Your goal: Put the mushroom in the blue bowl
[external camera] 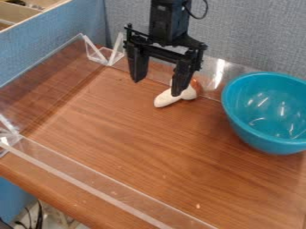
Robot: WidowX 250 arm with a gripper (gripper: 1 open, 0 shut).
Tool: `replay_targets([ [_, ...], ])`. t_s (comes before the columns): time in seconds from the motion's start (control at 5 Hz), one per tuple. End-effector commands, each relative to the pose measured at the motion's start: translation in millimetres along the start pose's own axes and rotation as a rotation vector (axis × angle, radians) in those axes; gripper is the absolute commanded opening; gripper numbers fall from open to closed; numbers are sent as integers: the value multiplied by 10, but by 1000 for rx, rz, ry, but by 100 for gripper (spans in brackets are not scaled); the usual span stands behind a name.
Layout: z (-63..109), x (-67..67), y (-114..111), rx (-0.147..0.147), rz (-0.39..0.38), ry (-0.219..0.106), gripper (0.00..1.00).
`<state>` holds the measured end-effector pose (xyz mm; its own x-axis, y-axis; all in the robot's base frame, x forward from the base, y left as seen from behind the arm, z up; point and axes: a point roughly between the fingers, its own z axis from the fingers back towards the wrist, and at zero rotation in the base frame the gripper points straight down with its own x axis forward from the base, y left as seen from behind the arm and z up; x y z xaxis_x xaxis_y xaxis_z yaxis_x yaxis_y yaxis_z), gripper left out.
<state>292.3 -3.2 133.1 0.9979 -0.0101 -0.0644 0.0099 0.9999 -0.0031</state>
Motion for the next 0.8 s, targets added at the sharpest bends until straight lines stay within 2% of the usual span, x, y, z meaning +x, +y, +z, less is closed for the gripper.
replay_targets([
  [0.0, -122, 189, 12, 0, -8, 5, 100],
  [0.2, -315, 480, -106, -2, -33, 5, 100],
  [0.4, -459, 669, -97, -5, -23, 12, 100],
  [0.6, -560, 782, -65, -6, -11, 16, 100],
])
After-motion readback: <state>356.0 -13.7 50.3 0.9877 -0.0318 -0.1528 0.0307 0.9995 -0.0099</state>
